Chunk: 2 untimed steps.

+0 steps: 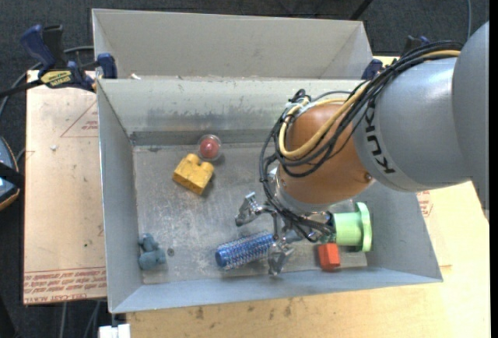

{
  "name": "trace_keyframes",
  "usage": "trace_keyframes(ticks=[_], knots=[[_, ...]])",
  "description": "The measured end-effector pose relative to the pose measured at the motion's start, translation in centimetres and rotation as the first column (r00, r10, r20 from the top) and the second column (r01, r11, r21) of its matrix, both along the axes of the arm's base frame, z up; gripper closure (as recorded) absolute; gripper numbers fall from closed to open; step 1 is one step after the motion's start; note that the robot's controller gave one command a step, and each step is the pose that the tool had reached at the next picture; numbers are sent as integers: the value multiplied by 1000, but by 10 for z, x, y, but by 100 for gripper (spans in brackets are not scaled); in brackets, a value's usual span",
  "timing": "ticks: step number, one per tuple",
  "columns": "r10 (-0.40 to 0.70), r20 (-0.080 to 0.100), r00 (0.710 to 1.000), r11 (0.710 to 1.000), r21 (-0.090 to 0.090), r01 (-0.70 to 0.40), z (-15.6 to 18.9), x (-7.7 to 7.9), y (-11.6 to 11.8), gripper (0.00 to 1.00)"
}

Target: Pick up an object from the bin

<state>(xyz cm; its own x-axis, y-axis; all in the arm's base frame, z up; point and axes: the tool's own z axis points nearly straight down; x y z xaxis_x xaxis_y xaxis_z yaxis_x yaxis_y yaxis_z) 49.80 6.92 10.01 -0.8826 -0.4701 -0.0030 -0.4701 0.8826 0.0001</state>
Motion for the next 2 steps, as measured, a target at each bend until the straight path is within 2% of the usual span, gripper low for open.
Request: trace_keyframes(ticks=[1, 2], knots=[[210, -1, 978, 978, 0, -210, 5, -2, -2, 0], [414, 7, 910, 910, -1, -414, -26, 1, -10, 0]])
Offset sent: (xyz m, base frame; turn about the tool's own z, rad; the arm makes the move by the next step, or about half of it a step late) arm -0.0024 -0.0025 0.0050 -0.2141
